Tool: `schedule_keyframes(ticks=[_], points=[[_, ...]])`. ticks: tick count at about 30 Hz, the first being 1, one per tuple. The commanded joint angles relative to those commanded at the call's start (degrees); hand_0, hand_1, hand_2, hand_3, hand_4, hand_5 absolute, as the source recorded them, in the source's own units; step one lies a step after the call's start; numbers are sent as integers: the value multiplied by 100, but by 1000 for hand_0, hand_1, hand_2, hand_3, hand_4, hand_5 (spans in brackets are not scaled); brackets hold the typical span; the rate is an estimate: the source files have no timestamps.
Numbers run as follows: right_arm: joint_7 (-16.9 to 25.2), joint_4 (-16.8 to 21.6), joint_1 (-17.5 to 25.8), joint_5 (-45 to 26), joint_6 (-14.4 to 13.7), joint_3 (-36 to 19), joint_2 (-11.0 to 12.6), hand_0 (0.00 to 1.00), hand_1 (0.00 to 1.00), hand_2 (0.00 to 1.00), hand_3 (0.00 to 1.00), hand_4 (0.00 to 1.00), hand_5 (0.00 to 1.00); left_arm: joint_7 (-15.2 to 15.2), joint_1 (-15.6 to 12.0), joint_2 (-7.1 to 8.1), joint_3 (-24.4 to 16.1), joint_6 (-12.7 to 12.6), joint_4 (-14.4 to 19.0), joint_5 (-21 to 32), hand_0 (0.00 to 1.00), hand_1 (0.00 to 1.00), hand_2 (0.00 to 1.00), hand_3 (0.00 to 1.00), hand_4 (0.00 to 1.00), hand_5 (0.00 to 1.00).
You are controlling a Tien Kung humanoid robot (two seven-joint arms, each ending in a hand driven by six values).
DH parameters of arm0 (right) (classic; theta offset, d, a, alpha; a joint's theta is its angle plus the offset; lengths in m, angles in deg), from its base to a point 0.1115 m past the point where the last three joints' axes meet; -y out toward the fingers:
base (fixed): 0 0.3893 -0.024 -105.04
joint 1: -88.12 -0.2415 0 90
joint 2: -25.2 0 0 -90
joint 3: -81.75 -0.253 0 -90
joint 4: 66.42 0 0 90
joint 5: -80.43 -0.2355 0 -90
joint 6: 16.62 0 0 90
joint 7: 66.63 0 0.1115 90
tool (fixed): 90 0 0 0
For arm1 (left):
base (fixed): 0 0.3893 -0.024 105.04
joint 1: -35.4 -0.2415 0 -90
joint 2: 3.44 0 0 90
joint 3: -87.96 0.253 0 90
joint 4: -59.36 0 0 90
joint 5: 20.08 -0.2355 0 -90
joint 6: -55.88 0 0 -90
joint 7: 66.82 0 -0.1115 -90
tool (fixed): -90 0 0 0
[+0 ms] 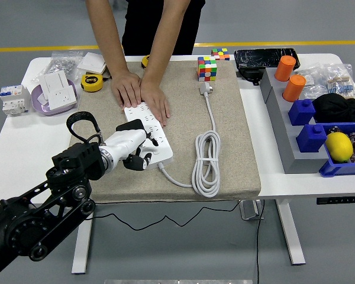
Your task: Pick up the plug,place it near the board,insert it into the board,press the button
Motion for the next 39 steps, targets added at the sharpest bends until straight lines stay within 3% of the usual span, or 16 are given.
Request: schedule_keyframes(ticks=[22, 34, 39], points=[[-4, 0, 9, 1, -5, 5, 2, 807, 725, 716, 690, 977, 688, 30, 52, 1, 142, 77, -318, 65, 137, 50, 161, 781, 433, 5], [-3, 0, 19, -1, -7, 16, 2, 807, 725, 715, 691, 976, 691, 155, 65, 15, 207, 393, -463, 167, 138, 49, 160, 755, 424, 2], [-6, 0, 25, 7, -10, 11, 3, 806, 725, 715, 691, 976, 692, -4, 26, 15, 116, 185, -351, -26, 153, 52, 174, 736, 420, 2]])
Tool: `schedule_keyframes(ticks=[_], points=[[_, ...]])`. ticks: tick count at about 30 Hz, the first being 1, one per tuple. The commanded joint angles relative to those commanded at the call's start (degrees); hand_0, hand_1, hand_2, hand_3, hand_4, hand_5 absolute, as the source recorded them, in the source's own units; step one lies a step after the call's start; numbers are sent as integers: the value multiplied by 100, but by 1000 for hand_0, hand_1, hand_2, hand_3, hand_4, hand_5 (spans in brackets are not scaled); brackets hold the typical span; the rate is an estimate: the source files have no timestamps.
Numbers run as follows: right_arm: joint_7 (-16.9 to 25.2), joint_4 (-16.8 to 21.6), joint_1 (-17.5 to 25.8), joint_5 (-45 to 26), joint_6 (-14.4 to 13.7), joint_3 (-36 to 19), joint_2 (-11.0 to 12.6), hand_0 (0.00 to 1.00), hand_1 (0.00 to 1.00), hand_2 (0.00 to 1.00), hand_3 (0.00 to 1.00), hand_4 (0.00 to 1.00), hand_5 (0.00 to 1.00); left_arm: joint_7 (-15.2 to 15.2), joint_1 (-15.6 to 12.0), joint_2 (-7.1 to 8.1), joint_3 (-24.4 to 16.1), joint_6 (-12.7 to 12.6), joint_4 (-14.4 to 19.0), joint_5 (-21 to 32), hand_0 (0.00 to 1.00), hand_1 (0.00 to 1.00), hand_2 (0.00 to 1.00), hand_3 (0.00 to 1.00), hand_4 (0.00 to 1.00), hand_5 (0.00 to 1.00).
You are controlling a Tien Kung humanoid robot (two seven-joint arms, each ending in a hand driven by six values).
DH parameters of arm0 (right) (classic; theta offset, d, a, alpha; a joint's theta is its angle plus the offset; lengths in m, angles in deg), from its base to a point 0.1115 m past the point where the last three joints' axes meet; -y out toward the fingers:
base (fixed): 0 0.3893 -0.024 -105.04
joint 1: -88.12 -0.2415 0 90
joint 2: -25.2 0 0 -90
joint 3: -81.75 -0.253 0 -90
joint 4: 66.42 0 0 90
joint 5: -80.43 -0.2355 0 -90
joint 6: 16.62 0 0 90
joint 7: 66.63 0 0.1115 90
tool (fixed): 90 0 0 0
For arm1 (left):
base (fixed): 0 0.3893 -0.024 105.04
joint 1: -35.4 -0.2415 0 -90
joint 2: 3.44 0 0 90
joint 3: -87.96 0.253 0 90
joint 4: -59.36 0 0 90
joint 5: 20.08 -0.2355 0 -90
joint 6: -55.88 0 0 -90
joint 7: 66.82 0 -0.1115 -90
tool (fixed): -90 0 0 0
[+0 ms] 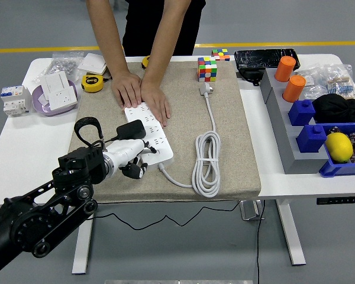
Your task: Pick up the plug,place it near the board,insert it into the board,press the button
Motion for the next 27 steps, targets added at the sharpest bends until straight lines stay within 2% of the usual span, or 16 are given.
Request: schedule_keyframes(ticks=[3, 5, 6, 9, 11, 12, 14, 17, 18, 23, 24, 26, 27], points=[[6, 0, 10, 3, -2, -6, -3, 806, 725, 715, 691, 976, 692, -251, -149, -32, -264, -205, 304, -349, 153, 52, 174, 736, 420, 2], [6, 0, 17, 3, -1, -9, -9, 806, 725, 715, 691, 976, 692, -404, -289, -57, -438, -299, 542, -345, 153, 52, 174, 736, 420, 2], [5, 0, 19, 8, -2, -17, -11, 807, 725, 716, 691, 975, 692, -456, -352, -71, -524, -333, 653, -337, 222, 140, 260, 700, 409, 2], [2, 0, 23, 15, -3, -36, -16, 807, 725, 716, 691, 975, 692, -763, -551, -97, -810, -499, 1035, 12, 222, 140, 260, 700, 409, 2], [1, 0, 21, 20, -4, -45, -16, 807, 725, 716, 691, 975, 692, -971, -622, -95, -889, -629, 1156, 346, 222, 140, 260, 700, 409, 2], [3, 0, 19, 20, -5, -50, -17, 804, 725, 715, 691, 974, 693, -1118, -684, -96, -935, -753, 1202, 534, 415, 476, 526, 729, 651, 137], [13, 0, 13, 8, -3, -48, -20, 804, 725, 715, 691, 974, 693, -1515, -818, -107, -1017, -1104, 1225, 1087, 415, 476, 526, 729, 651, 137], [20, 0, 10, 2, -3, -54, -27, 804, 725, 715, 691, 974, 693, -1873, -996, -126, -1126, -1439, 1159, 1743, 415, 476, 526, 729, 651, 137], [21, 0, 12, 3, -3, -58, -29, 805, 725, 716, 691, 974, 693, -1962, -1049, -129, -1156, -1519, 1137, 1965, 836, 914, 885, 933, 850, 249], [6, 0, 35, 24, -7, -92, -29, 805, 725, 716, 691, 974, 693, -2257, -1312, -87, -1212, -1767, 1077, 3269, 836, 914, 885, 933, 850, 249], [6, 0, 36, 24, -8, -93, -28, 805, 725, 715, 691, 974, 694, -2241, -1328, -79, -1219, -1755, 1071, 3455, 735, 852, 853, 998, 851, 274], [7, 0, 35, 20, -7, -92, -27, 805, 725, 715, 691, 974, 694, -2154, -1343, -52, -1226, -1693, 1047, 3844, 735, 852, 853, 998, 851, 274], [10, 0, 32, 16, -7, -88, -26, 805, 725, 715, 691, 974, 694, -2050, -1333, -27, -1234, -1652, 1031, 3713, 735, 852, 853, 998, 851, 274]])
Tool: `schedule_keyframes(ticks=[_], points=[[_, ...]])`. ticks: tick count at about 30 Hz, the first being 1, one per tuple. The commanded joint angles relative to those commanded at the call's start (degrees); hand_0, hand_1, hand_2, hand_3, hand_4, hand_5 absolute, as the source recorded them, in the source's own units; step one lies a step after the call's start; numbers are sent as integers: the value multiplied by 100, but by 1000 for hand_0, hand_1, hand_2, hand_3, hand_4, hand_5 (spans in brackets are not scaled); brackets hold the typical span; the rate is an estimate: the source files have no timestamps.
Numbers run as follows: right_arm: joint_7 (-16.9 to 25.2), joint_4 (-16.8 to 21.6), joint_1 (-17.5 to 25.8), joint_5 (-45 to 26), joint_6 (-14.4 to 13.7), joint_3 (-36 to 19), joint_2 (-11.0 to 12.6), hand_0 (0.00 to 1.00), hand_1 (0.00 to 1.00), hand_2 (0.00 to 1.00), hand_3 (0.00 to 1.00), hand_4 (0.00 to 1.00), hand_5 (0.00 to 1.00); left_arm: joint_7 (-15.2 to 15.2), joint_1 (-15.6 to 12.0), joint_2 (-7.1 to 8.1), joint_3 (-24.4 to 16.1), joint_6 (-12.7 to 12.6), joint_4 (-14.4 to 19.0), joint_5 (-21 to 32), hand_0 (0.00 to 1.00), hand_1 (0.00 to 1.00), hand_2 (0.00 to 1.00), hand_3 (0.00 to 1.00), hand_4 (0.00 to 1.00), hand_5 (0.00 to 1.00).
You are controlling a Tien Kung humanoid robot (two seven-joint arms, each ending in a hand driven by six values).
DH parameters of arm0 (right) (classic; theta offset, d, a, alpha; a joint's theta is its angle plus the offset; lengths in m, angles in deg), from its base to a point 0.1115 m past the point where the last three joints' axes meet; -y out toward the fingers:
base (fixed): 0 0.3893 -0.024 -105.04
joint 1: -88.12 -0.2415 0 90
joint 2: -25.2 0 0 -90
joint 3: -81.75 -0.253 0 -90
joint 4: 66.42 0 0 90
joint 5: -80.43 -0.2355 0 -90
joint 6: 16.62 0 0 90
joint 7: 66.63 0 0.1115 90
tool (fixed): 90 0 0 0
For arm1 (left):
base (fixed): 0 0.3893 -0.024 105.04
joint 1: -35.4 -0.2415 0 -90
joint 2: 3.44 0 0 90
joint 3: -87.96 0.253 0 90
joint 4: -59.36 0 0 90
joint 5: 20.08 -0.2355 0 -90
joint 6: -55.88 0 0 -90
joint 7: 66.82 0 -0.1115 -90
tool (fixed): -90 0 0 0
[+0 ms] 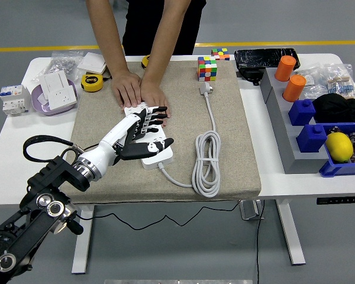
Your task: Pick up the plug,place it near the board,insert it into the board,press the button
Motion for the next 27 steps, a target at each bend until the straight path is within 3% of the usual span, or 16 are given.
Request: schedule_keyframes(ticks=[2, 3, 8, 9, 18, 22, 27], points=[[6, 0, -5, -12, 2, 12, 0, 805, 725, 715, 691, 974, 694, 175, 37, 34, -22, 97, -42, -449, 735, 852, 853, 998, 851, 274], [7, 0, -7, -17, 3, 18, 0, 807, 725, 716, 691, 973, 694, 235, 58, 47, -26, 148, -66, -664, 320, 457, 510, 990, 658, 177], [10, 0, -27, -32, 3, 35, 5, 807, 725, 716, 691, 973, 694, 525, 266, 166, 112, 221, -310, -1798, 320, 457, 510, 990, 658, 177], [8, 0, -27, -31, 2, 35, 7, 806, 725, 716, 691, 973, 696, 589, 321, 191, 142, 239, -390, -2096, 171, 76, 174, 837, 464, 37], [-2, 0, -25, -29, 2, 42, 11, 805, 725, 716, 691, 973, 696, 988, 569, 243, 397, 703, -653, -4036, 149, 50, 155, 787, 474, 2], [4, 0, -37, -39, 4, 68, 15, 805, 725, 716, 692, 972, 697, 1115, 653, 246, 585, 991, -672, -3789, 139, 41, 153, 767, 471, 2], [-6, 0, -29, -20, 2, 70, 19, 803, 724, 716, 692, 972, 697, 1143, 717, 180, 647, 1142, -720, -3065, 135, 38, 155, 764, 452, 2]])
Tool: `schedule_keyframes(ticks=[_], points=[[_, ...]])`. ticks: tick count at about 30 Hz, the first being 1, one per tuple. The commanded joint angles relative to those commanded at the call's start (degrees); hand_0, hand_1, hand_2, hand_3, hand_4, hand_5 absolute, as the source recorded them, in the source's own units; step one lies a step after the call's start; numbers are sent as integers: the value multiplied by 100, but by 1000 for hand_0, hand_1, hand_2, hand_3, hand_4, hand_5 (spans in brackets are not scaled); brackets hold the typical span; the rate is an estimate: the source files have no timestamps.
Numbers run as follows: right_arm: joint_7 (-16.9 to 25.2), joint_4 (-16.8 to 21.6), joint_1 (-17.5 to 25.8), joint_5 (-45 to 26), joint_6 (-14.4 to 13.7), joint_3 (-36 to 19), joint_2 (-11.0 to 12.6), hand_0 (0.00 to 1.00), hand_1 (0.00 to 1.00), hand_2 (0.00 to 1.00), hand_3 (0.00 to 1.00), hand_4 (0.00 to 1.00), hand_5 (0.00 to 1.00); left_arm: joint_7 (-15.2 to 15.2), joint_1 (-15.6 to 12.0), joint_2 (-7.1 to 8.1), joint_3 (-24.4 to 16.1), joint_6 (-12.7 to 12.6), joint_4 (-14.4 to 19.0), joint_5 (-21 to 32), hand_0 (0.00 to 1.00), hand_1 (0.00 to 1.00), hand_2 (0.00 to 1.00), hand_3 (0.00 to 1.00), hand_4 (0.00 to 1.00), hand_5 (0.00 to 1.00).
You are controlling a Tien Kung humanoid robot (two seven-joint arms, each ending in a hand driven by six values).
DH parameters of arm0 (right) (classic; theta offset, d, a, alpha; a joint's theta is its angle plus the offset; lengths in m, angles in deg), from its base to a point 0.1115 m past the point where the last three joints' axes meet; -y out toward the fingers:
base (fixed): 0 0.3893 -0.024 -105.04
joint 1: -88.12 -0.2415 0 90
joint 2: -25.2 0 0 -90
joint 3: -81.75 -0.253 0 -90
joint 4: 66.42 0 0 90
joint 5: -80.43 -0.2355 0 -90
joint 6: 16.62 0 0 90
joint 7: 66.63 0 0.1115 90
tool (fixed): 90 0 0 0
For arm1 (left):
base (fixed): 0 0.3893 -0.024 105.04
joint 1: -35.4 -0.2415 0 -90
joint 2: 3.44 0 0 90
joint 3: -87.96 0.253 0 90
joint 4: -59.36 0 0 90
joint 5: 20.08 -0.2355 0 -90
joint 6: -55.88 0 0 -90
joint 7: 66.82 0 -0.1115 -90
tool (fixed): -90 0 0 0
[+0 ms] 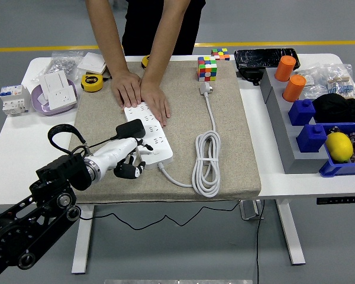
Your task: Pick up the plug,place it near the board,insert it into the board,press the button
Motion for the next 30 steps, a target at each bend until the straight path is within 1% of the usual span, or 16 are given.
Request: schedule_keyframes(ticks=[2, 11, 16, 26, 30], points=[[-4, 0, 1, 9, 0, -3, -1, 803, 724, 716, 692, 972, 697, -8, 27, -7, 30, 4, -22, 119, 135, 38, 155, 764, 452, 2], [-3, 0, -3, 10, 1, 3, 2, 803, 724, 717, 692, 972, 699, -20, 128, -41, 168, -72, -169, -13, 131, 36, 156, 769, 446, 2], [-5, 0, 3, 13, 3, 11, 2, 803, 724, 717, 692, 971, 699, -61, 212, -103, 177, -133, -383, -115, 130, 36, 156, 768, 441, 2], [-7, 0, 9, 20, 2, -2, 4, 803, 724, 717, 693, 969, 702, -70, 234, -140, 191, -180, -482, -268, 133, 35, 156, 762, 442, 2], [2, 0, -3, 3, 3, 14, 8, 803, 724, 717, 696, 968, 705, -69, 253, -130, 217, -183, -501, -302, 133, 34, 156, 762, 443, 2]])
